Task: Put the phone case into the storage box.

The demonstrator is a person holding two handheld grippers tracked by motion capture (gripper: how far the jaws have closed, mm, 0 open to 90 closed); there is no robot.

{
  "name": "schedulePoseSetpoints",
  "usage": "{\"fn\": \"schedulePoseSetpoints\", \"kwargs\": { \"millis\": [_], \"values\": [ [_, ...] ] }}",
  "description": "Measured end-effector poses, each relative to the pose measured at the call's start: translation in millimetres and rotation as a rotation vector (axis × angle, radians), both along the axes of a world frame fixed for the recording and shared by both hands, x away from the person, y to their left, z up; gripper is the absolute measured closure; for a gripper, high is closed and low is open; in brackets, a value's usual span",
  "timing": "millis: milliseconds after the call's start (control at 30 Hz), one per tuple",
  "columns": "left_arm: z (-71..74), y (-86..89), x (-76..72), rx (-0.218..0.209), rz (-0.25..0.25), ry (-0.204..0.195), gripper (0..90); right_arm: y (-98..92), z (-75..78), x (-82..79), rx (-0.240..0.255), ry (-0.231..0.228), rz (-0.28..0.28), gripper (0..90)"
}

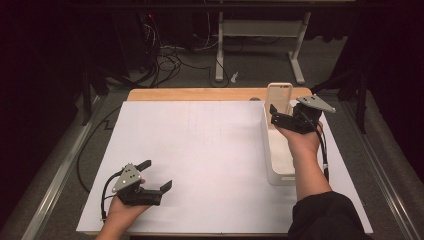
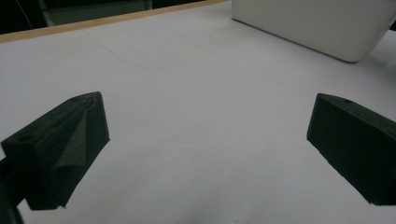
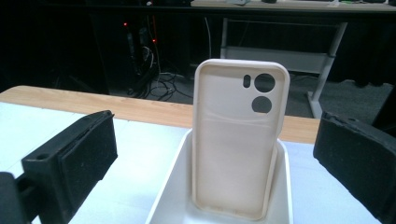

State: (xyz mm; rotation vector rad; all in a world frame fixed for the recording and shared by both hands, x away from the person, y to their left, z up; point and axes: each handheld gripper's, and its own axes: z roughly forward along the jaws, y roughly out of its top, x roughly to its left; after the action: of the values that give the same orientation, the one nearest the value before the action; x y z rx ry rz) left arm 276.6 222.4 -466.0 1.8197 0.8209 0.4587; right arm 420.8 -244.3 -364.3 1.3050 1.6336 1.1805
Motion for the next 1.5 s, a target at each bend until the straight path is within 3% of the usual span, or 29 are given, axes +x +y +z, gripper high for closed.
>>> {"fn": "schedulePoseSetpoints", "kwargs": {
  "millis": [333,767,1167,1500],
  "values": [
    [0.2,0.5,-0.3,0.002,0.001,-0.001,0.3,-1.2,5.3,-19.3,0.002,0.003,0.049,0.2],
    [0.8,1.3,-0.7,0.006,0.005,-0.003,0.3,-25.5,14.3,-50.2,0.01,0.015,0.094,0.2],
    [1.9,3.1,-1.8,0.002,0.013,-0.004,0.3,-41.5,6.1,-85.8,-0.003,0.007,0.168,0.2],
    [3.3,7.1,-2.4,-0.015,0.021,-0.008,0.3,-60.7,-8.6,-121.4,0.015,-0.016,0.218,0.2]
  ]
}}
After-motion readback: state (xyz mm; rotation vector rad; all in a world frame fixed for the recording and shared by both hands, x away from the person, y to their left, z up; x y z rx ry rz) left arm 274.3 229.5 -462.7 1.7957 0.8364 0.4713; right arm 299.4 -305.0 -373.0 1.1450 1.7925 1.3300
